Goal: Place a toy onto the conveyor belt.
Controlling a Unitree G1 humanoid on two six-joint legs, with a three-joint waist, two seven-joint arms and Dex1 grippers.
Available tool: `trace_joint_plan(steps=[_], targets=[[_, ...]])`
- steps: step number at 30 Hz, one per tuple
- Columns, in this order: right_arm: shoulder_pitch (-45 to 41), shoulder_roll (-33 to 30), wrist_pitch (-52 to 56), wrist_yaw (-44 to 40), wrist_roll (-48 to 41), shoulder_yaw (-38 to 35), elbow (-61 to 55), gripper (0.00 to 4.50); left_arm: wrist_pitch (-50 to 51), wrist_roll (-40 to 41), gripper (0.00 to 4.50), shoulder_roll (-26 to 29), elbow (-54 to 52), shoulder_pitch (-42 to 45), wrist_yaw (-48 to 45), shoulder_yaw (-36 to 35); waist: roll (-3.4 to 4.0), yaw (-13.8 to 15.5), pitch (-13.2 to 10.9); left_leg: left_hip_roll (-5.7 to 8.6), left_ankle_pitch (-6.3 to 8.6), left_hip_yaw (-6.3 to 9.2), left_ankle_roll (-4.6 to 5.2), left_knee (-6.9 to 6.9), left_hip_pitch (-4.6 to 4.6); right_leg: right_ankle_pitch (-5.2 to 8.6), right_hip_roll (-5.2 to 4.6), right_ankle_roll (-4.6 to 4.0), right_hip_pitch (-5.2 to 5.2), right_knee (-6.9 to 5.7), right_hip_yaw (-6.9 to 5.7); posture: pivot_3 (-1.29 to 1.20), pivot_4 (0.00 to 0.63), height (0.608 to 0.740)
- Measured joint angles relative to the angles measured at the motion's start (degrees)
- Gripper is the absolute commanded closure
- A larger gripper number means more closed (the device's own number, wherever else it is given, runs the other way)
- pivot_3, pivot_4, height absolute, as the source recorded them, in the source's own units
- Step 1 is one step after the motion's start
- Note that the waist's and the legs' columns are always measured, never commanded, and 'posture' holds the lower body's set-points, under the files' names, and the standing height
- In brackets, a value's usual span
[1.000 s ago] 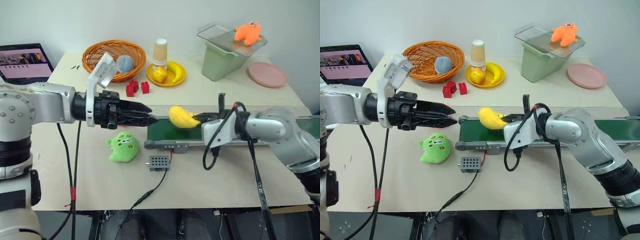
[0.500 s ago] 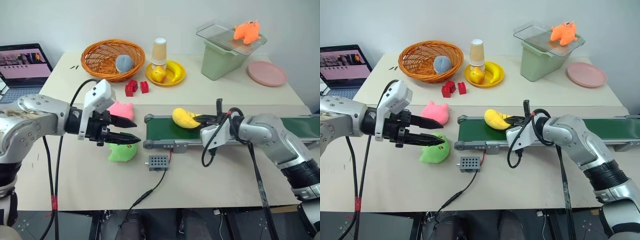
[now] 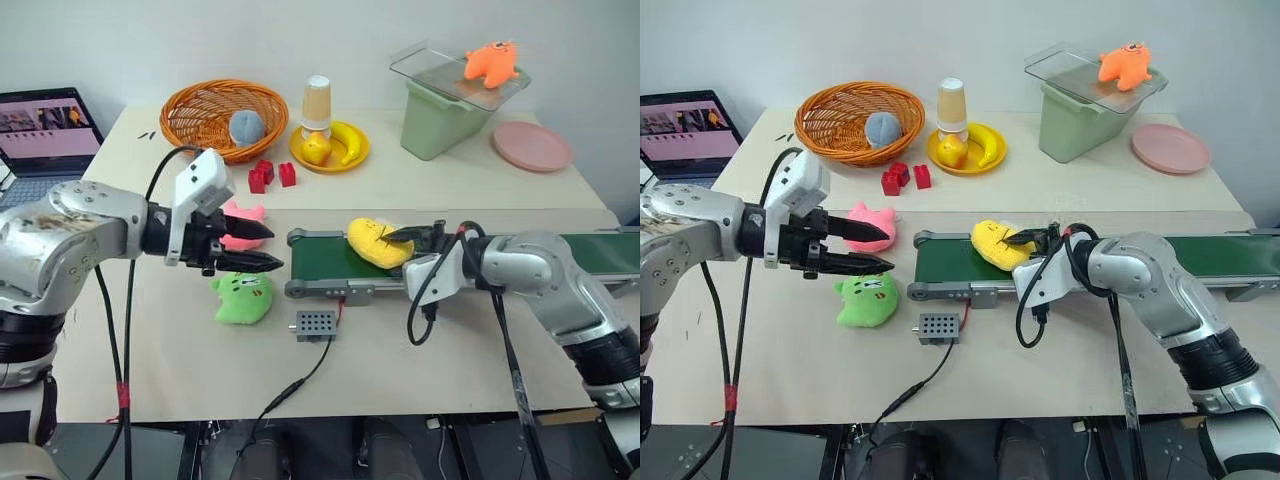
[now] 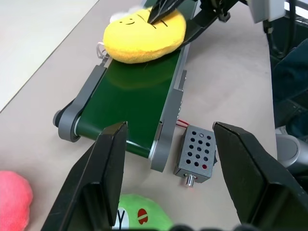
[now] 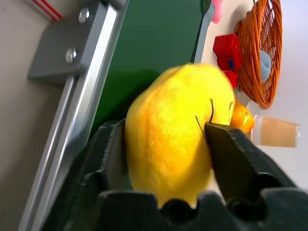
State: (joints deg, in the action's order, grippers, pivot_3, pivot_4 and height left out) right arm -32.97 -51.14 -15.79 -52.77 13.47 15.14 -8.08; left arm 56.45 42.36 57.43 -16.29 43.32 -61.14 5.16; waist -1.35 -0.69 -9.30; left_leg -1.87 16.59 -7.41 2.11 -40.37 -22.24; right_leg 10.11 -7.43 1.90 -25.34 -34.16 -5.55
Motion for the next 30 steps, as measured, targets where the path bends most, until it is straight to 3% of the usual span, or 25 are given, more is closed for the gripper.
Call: trace_joint_plan(steps=[1,13,16,20,23,30], targets=[[0.01,-0.18,0.93,-0.88,-0.96,-0.45,-0.71,0.04,0.00,-0.28,1.50,-0.21,0.22,0.12,-0.22,0.10,0.00,0.01,0.00,0.00,0.00,0.00,0.00,-0.01,-0.01,-0.01,0.00,-0.01,0.00,-0.01,-0.01,0.00,0.150,0.734],[1.79,-4.43,17.78,-10.10,-13.31,-7.11,-12.56,0.04,0.00,-1.81,1.50,-0.64,0.88,0.49,-2.36,0.35,0.01,0.56,-0.01,0.02,0.03,0.38,0.06,-0.13,-0.03,-0.18,0.00,-0.29,0.01,-0.05,-0.02,0.00,0.150,0.734],[0.91,-4.01,28.28,-11.02,-20.11,-8.23,-15.74,0.04,0.00,-1.99,1.50,-0.72,0.97,0.49,-2.66,0.37,0.01,0.54,-0.01,-0.01,0.07,0.41,0.13,-0.31,-0.07,-0.23,0.00,-0.37,0.00,-0.19,-0.01,0.00,0.150,0.734],[-8.27,-1.58,56.16,-9.82,-41.00,-13.98,-20.48,0.04,-1.17,-2.21,1.50,-1.00,2.06,0.18,-2.87,-0.41,0.01,0.76,-0.03,-0.02,0.12,0.51,0.20,-0.61,-0.08,-0.24,0.00,-0.46,-0.01,-0.58,0.05,0.00,0.150,0.734],[-13.67,0.35,69.71,-6.39,-51.73,-18.83,-19.34,0.04,-3.46,-2.60,1.50,-1.36,3.94,-1.06,-2.33,-3.75,0.01,0.91,-0.02,-0.04,0.13,0.55,0.22,-0.65,-0.06,-0.22,-0.01,-0.53,0.01,-0.71,0.05,0.00,0.150,0.734],[-17.40,4.37,85.07,2.94,-60.83,-24.01,-10.16,0.04,-10.18,-9.29,1.50,-1.46,10.11,-3.98,1.98,-6.97,0.01,1.32,-0.02,0.01,0.16,0.51,0.27,-0.60,-0.20,-0.25,-0.01,-0.56,-0.08,-0.79,0.03,0.00,0.150,0.734]])
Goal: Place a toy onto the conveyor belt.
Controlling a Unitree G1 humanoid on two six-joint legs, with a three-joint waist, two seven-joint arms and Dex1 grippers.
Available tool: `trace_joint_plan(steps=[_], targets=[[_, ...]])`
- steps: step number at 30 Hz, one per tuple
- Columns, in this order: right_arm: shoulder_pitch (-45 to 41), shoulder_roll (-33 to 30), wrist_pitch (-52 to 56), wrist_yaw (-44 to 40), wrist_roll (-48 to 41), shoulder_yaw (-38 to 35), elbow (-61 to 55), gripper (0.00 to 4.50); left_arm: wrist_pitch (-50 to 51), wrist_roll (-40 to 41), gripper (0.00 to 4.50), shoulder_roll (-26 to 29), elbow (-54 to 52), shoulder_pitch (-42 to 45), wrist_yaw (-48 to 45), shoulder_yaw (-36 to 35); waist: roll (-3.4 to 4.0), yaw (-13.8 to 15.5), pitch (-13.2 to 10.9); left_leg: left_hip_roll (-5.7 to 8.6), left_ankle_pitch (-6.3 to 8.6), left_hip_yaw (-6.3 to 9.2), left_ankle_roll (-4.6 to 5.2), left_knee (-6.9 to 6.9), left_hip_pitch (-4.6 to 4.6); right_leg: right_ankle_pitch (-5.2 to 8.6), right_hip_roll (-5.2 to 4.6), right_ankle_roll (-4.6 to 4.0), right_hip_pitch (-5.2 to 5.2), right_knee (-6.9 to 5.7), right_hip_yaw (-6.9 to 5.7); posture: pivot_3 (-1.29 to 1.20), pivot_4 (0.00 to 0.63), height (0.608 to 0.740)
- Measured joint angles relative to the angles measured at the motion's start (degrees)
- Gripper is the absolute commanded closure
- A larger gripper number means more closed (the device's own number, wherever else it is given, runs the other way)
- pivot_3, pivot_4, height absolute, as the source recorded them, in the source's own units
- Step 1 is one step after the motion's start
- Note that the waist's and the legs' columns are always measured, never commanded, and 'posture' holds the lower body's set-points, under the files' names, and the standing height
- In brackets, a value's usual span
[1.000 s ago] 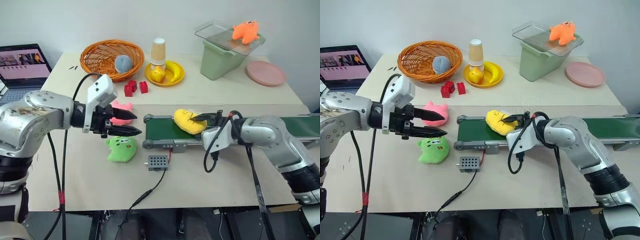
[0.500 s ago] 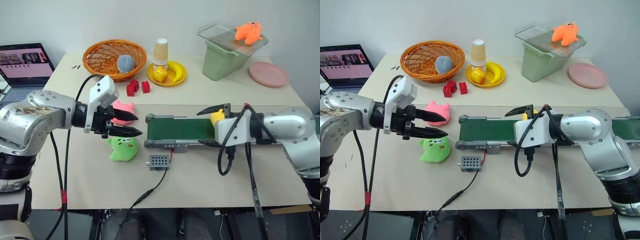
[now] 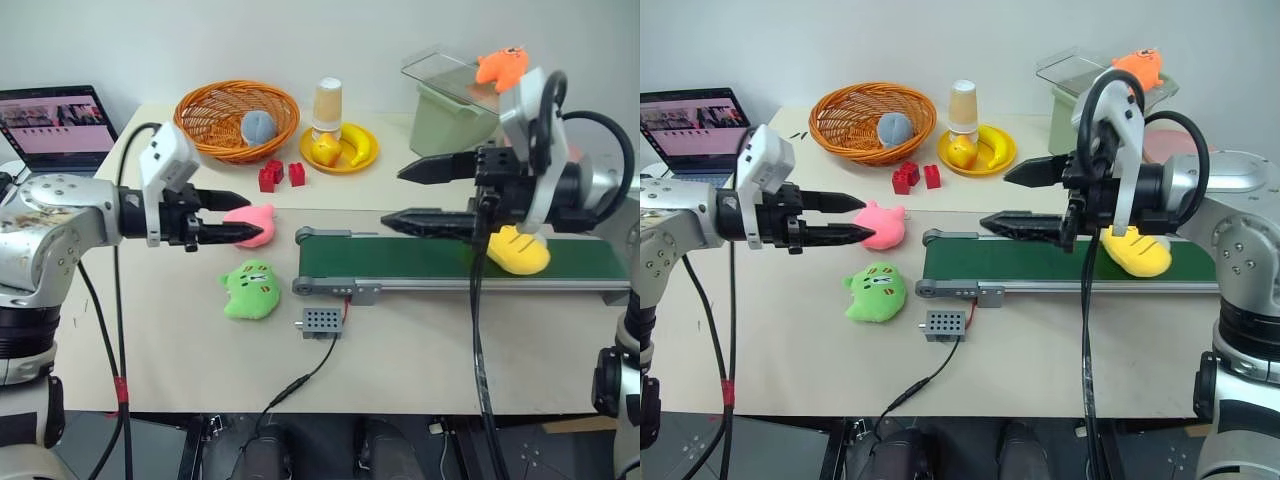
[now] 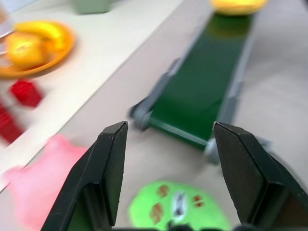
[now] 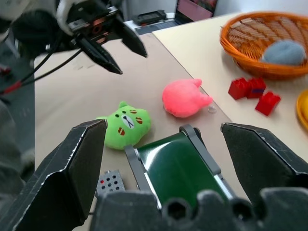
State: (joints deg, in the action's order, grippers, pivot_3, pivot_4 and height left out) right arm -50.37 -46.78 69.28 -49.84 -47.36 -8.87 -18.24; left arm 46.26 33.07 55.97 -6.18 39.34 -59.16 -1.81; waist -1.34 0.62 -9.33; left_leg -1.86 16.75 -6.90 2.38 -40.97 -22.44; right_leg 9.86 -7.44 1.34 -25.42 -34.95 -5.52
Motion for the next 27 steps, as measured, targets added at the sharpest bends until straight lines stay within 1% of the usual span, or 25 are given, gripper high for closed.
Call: trace_joint_plan(steps=[3,6,11,14,20,27], targets=[[-0.02,0.51,2.33,2.67,-1.13,-0.03,0.96,0.04,-0.17,-2.25,1.50,0.19,1.90,-1.83,1.58,-0.04,0.00,0.05,0.00,0.01,0.00,-0.01,0.00,-0.03,-0.35,-0.01,0.00,0.02,-0.34,-0.01,-0.02,0.00,0.150,0.734],[0.58,0.03,2.44,3.21,-1.17,0.58,0.62,0.04,-0.19,-2.53,1.50,0.55,1.58,-4.40,1.04,-0.32,0.00,0.01,0.00,0.02,-0.01,-0.07,-0.01,-0.05,-0.63,-0.03,0.00,0.05,-0.67,-0.05,0.01,0.00,0.150,0.734],[2.34,-0.54,2.44,4.41,-1.13,1.37,0.51,0.04,-5.02,-5.61,1.50,1.70,-1.11,-11.37,-0.64,0.59,0.00,-0.03,0.00,0.01,-0.02,-0.27,-0.02,-0.04,-0.69,-0.03,0.00,0.05,-0.75,-0.06,-0.01,0.00,0.150,0.734],[2.42,-1.05,2.44,5.25,-1.16,1.18,0.19,0.04,-6.61,-6.49,1.50,0.49,-1.97,-14.12,-0.47,0.91,0.00,-0.01,0.00,-0.01,-0.02,-0.35,-0.03,-0.06,-0.69,-0.03,0.00,0.05,-0.74,-0.06,-0.01,0.00,0.150,0.734],[4.05,-2.04,2.44,6.97,-1.20,0.88,-0.97,0.04,-7.69,-8.28,1.50,-1.52,-1.97,-14.97,-0.59,3.35,0.00,0.05,0.00,0.00,-0.02,-0.33,-0.03,-0.09,-0.70,-0.04,0.00,0.05,-0.73,-0.07,0.00,0.00,0.150,0.734],[4.21,-2.71,3.10,9.20,-1.94,-1.17,-2.74,0.04,-14.47,-14.73,1.50,-2.09,-1.75,-15.00,-1.91,9.41,0.00,0.04,0.00,0.00,-0.02,-0.39,-0.03,-0.08,-0.69,-0.05,0.00,0.05,-0.73,-0.07,-0.01,0.00,0.150,0.734]])
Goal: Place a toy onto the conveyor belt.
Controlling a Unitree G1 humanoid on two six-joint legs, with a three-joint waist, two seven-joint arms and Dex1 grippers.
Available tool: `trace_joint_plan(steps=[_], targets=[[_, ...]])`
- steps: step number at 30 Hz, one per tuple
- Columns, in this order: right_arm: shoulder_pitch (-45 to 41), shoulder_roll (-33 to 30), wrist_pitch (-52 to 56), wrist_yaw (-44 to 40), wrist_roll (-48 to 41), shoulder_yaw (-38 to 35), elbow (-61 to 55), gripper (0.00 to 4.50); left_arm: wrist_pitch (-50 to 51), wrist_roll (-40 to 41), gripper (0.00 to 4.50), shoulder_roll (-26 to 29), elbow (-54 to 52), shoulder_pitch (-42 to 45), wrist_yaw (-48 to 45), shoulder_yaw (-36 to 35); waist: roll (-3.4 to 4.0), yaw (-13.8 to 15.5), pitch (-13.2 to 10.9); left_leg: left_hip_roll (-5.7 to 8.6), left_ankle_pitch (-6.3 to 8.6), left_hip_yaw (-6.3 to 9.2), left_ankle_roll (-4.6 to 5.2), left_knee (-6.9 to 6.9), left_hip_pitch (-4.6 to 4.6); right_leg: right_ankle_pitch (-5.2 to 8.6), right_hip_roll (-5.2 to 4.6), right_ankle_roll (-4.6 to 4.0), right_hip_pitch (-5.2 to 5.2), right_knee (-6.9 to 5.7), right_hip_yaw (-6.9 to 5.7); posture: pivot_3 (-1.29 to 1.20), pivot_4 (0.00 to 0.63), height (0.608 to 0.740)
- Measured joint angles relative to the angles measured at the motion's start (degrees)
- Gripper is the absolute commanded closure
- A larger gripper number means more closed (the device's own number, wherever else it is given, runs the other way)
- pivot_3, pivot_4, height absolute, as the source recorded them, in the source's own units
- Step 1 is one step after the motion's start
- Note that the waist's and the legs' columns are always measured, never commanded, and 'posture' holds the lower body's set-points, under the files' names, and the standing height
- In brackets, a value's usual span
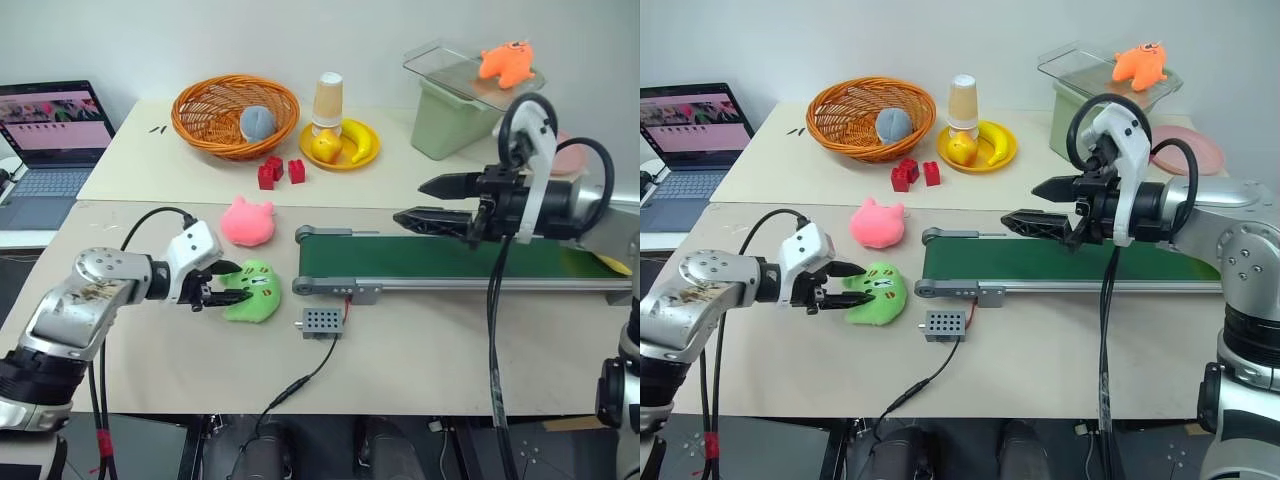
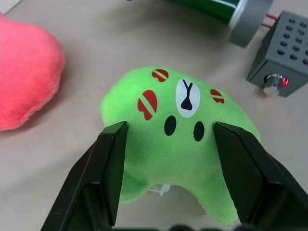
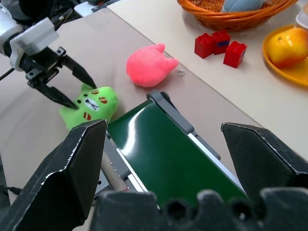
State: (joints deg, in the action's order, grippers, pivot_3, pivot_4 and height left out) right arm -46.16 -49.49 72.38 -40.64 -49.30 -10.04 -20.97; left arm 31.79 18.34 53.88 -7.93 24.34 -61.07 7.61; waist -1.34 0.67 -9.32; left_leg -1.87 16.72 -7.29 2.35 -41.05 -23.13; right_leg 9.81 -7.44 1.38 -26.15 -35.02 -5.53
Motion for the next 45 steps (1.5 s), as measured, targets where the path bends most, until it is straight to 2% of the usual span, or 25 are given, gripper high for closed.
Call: trace_joint_plan(steps=[6,10,15,16,27,34,39,45], targets=[[0.00,-0.65,1.08,1.72,-1.53,-0.55,-1.05,0.04,-7.23,-6.46,1.50,-0.56,3.03,-0.01,-0.33,3.60,0.01,0.03,0.01,-0.01,0.00,0.03,0.00,-0.01,0.06,0.00,0.00,-0.01,0.02,0.00,0.03,0.00,0.150,0.734],[-0.01,-0.82,1.71,2.65,-1.69,-0.60,-1.58,0.00,-8.06,-8.21,2.55,-1.45,4.39,0.19,-0.39,4.20,0.03,0.04,0.02,-0.01,0.01,0.18,0.02,-0.03,0.17,0.00,-0.01,-0.01,0.07,0.01,0.10,0.00,0.150,0.734],[-0.06,-1.02,2.21,3.90,-3.05,-1.73,-2.17,0.00,-7.29,-9.18,4.33,-1.92,5.44,0.40,-1.07,4.58,0.12,-0.01,0.08,-0.04,0.01,0.23,0.03,-0.03,0.30,0.00,-0.02,-0.01,0.11,0.01,0.20,0.00,0.150,0.734],[-0.10,-1.29,2.26,4.20,-3.24,-1.81,-2.16,0.00,-6.94,-9.17,4.48,-2.07,5.51,0.40,-1.20,4.53,0.15,-0.01,0.10,-0.04,0.02,0.23,0.04,-0.03,0.31,0.00,-0.02,-0.01,0.12,0.01,0.20,0.00,0.150,0.734],[-0.90,-1.63,2.56,4.98,-3.88,-1.76,-2.08,0.00,-4.72,-9.24,4.48,-1.47,4.26,-0.32,-2.45,2.66,0.23,-0.14,0.15,-0.05,0.02,0.22,0.05,-0.01,0.30,0.00,-0.01,-0.01,0.10,0.01,0.21,0.00,0.150,0.734],[-0.45,-1.85,2.55,4.24,-3.81,-1.34,-2.01,0.00,6.94,-4.66,4.48,-0.03,4.84,2.80,-3.29,-1.48,0.20,-0.46,0.14,-0.06,0.02,0.27,0.05,-0.01,0.18,0.00,-0.01,0.00,0.03,-0.03,0.17,0.00,0.150,0.734],[0.69,-1.75,2.42,3.92,-3.75,-0.28,-2.08,0.00,18.04,1.47,4.48,0.19,3.68,12.53,-2.96,-5.53,0.18,0.11,0.12,0.01,0.04,0.41,0.09,-0.22,-0.11,-0.03,-0.01,0.05,0.00,-0.05,0.02,0.00,0.150,0.734],[2.73,-1.82,1.90,3.48,-3.76,0.17,-2.59,0.00,29.80,8.00,4.48,-7.12,2.01,23.61,0.82,-6.41,0.08,0.11,0.06,0.09,0.08,0.51,0.17,-0.48,-0.27,-0.08,0.00,0.15,0.05,-0.05,0.04,0.00,0.150,0.734]])
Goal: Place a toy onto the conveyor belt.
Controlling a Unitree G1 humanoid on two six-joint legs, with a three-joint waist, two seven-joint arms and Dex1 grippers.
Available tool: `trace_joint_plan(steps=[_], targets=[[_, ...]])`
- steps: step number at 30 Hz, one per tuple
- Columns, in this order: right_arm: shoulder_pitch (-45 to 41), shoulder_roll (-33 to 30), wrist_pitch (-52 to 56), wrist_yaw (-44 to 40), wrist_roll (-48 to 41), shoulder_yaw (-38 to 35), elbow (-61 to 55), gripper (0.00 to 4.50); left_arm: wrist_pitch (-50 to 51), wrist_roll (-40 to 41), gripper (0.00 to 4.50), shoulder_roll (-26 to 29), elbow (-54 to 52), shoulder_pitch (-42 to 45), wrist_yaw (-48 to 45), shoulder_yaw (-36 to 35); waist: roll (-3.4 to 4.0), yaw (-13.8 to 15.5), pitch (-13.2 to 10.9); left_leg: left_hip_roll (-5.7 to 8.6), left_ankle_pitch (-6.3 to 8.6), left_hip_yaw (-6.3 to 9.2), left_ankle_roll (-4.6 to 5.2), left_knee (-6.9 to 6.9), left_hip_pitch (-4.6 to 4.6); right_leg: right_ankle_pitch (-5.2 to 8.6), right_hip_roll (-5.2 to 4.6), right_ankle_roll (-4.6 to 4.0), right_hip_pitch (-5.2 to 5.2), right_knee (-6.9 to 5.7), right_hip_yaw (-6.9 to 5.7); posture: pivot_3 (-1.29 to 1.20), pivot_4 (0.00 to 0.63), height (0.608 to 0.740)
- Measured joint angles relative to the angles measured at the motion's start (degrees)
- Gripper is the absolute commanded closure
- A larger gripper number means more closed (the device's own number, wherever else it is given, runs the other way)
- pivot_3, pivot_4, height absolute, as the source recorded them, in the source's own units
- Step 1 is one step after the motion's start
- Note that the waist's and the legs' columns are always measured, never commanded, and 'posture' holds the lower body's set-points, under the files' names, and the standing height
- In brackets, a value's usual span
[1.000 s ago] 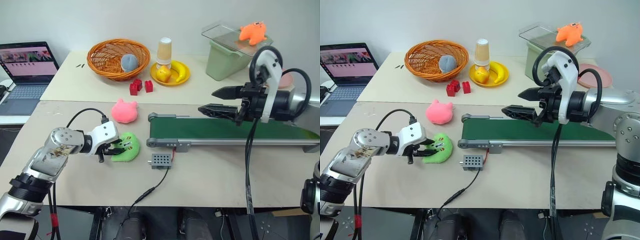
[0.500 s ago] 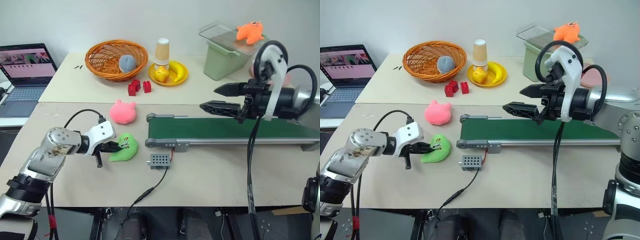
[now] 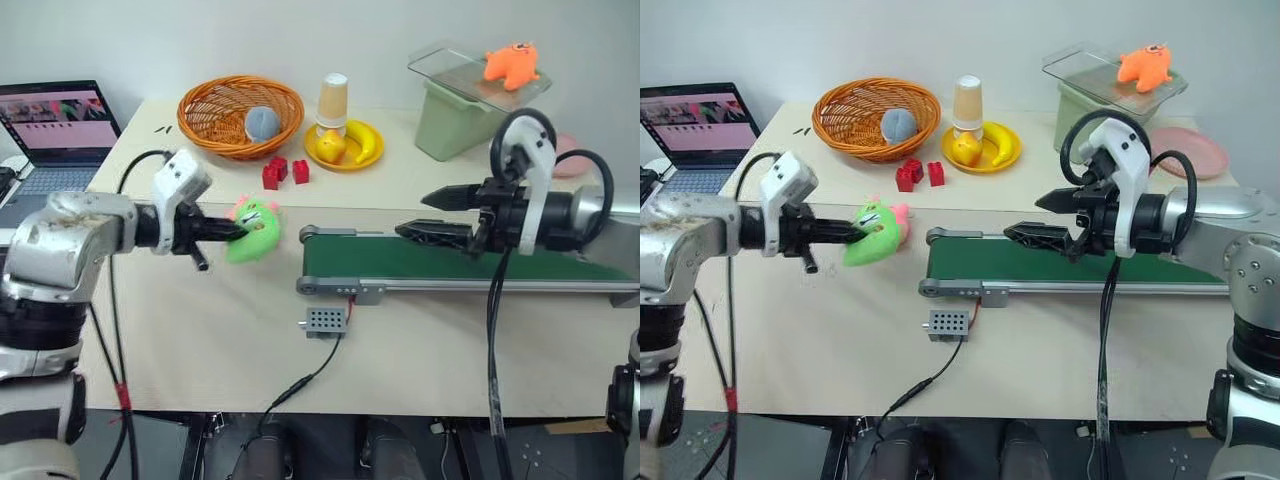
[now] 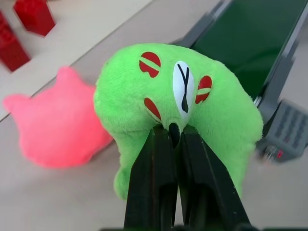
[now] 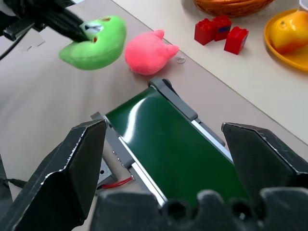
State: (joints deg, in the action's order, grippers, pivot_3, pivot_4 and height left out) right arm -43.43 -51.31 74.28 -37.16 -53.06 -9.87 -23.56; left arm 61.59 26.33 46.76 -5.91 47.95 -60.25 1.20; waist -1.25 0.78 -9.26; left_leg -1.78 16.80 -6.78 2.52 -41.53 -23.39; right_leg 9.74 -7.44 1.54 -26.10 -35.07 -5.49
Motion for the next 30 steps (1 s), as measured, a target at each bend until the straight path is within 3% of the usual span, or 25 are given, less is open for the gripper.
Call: trace_joint_plan(steps=[4,8,18,30], targets=[[2.36,-0.31,-0.16,0.02,-0.02,0.02,-2.03,0.00,4.04,2.94,4.48,-4.99,-0.46,7.26,2.37,0.64,-0.03,-0.08,-0.02,0.01,0.01,0.03,0.02,-0.09,0.00,-0.01,0.00,0.02,0.02,-0.02,0.02,0.00,0.150,0.734],[3.33,-0.46,-0.16,0.33,-0.43,-0.35,-3.75,0.00,4.29,3.22,4.48,-8.96,0.04,8.55,3.22,4.88,-0.04,-0.25,-0.02,-0.02,0.01,0.01,0.02,-0.09,0.08,-0.02,0.01,0.03,0.03,-0.02,0.05,0.00,0.150,0.734],[4.01,-4.92,-0.08,-0.07,-3.61,-2.75,-7.22,0.00,-9.18,-3.89,4.48,-8.22,1.70,8.52,-1.52,17.16,-0.04,0.10,-0.02,0.00,0.02,0.01,0.04,-0.12,0.02,-0.02,0.01,0.01,0.03,0.02,0.03,0.00,0.150,0.734],[6.13,-10.46,-0.09,-0.50,-5.59,-6.96,-8.34,0.00,-14.81,-6.29,4.48,-13.09,6.43,7.62,-2.55,18.71,-0.05,-0.01,-0.03,-0.01,0.09,0.02,0.16,-0.20,0.01,-0.03,0.00,0.03,0.03,0.02,0.08,0.00,0.150,0.734]])
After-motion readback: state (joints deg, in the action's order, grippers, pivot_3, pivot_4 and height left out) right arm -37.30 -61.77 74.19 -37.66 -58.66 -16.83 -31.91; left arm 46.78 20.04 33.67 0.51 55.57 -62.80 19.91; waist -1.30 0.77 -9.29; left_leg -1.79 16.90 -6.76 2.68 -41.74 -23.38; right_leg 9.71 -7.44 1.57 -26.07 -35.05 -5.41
